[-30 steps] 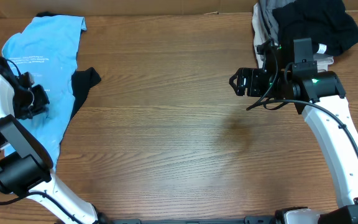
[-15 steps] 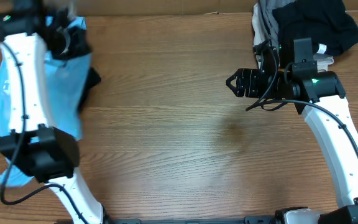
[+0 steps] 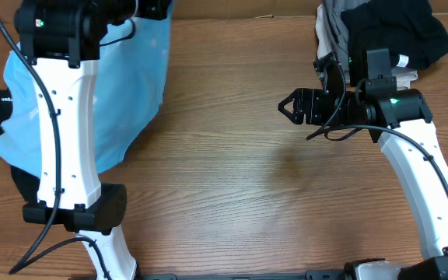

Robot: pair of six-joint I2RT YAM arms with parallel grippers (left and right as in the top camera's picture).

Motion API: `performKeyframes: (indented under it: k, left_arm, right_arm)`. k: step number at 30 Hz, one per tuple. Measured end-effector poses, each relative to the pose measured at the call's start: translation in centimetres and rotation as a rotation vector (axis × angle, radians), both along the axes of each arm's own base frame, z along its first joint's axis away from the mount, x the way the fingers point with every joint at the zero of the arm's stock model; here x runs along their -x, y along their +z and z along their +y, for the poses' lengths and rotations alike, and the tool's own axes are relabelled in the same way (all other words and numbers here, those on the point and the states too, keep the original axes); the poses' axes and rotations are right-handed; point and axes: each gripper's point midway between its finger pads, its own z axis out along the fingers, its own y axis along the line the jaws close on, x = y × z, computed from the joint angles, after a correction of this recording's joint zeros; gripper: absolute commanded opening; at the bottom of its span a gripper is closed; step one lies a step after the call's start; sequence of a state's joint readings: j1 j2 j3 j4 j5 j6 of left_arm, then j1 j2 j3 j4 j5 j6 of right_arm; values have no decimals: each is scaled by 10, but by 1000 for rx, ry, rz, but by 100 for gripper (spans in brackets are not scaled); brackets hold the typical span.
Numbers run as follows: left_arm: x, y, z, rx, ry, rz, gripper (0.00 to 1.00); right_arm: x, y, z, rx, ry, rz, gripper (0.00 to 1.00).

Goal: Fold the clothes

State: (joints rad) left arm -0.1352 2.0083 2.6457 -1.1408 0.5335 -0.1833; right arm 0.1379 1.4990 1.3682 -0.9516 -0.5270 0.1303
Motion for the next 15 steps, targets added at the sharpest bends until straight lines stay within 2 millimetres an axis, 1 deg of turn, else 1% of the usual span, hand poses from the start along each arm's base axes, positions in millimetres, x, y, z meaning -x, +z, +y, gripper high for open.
performKeyframes:
  k: [3, 9, 11, 15]
  left_arm:
    - [-1, 13, -15, 50, -27, -31, 4]
    - [-2, 48, -36, 161, -76, -124, 4]
    - [-2, 61, -39, 207, -87, -149, 4]
    - [4, 96, -46, 311, -135, -218, 4]
  right_arm:
    - [0, 0, 0, 2, 5, -3, 75]
    - [2, 2, 4, -13, 33, -9, 75]
    - [3, 4, 6, -27, 49, -16, 75]
    - [4, 7, 10, -49, 72, -28, 75]
